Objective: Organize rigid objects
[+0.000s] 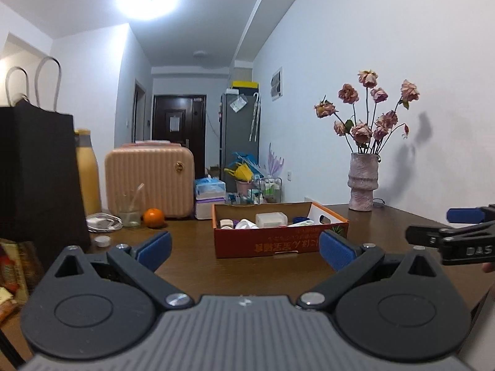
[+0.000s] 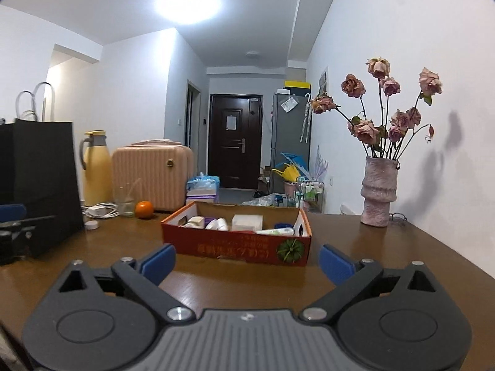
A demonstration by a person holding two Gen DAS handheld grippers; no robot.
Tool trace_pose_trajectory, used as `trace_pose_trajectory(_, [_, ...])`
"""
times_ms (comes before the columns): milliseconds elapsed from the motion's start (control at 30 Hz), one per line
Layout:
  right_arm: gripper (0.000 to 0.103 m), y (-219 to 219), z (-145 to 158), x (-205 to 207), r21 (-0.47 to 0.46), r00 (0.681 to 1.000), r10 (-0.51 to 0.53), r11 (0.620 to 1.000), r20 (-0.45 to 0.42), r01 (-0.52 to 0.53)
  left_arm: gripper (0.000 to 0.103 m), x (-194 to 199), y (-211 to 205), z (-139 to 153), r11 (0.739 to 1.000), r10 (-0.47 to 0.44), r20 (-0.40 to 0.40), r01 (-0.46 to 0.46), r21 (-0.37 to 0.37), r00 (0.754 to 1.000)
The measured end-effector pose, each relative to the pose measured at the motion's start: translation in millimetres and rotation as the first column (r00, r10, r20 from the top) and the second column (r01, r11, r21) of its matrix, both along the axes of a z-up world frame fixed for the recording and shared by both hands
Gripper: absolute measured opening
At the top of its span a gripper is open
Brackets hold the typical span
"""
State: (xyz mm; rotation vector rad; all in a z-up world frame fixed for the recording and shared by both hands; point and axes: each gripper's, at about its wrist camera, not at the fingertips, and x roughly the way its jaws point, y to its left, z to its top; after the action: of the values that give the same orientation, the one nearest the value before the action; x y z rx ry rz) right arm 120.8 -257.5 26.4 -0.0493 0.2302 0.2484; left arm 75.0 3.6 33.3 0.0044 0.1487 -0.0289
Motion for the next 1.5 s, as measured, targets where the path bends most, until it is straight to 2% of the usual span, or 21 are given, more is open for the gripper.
trace_pose_trajectory(133, [0.103,12.7,-4.1,-50.5,-0.022,1.000,-0.010,1.000,0.027,0.010,0.103,-42.6,-3.6,-8.2,1.000,0.022,0.014,-0.022,0.000,1.000])
trace_pose_trajectory(233, [0.103,21.9,-12.1,-80.0,0.005,0.999,-0.018,1.000,0.034,0.018,0.103,-60.2,-14.1,-9.2,1.000,0.020,0.025,-0.021,0.024,0.999])
trace_pose_trajectory(367, [0.103,27.6,-27.3,-98.4,0.060,1.000,-0.014,0.998,-0.021,0.015,0.103,-75.1,-20.2,-12.1,0.999,-0.019,-0.012,0.019,0.029,1.000])
trace_pose_trajectory(533, [0.103,28.6,-29.1,-101.6,0.037,0.999,-0.035,0.999,-0.026,0.036,0.103,-76.3,-20.3,-18.6,0.999,0.006,-0.044,-0.004,0.038,0.999])
trace_pose_trajectory(733, [0.103,24.3,-26.4,-103.4,0.022,0.998,-0.066,0.998,-0.017,0.066,0.103,-75.4,-18.5,-18.2,0.999,0.023,-0.040,-0.022,0.043,0.999])
trace_pose_trajectory(1200, [0.103,13.4,-26.5,-94.4,0.038,0.996,-0.077,0.996,-0.045,0.079,0.103,-71.6,-17.1,-20.3,0.998,0.034,-0.065,-0.031,0.058,0.997])
trace_pose_trajectory(1500, [0.103,11.8,-27.5,-97.1,0.041,0.995,-0.099,0.994,-0.029,0.100,0.103,-71.2,-16.1,-22.5,0.998,0.034,-0.073,-0.030,0.057,0.997])
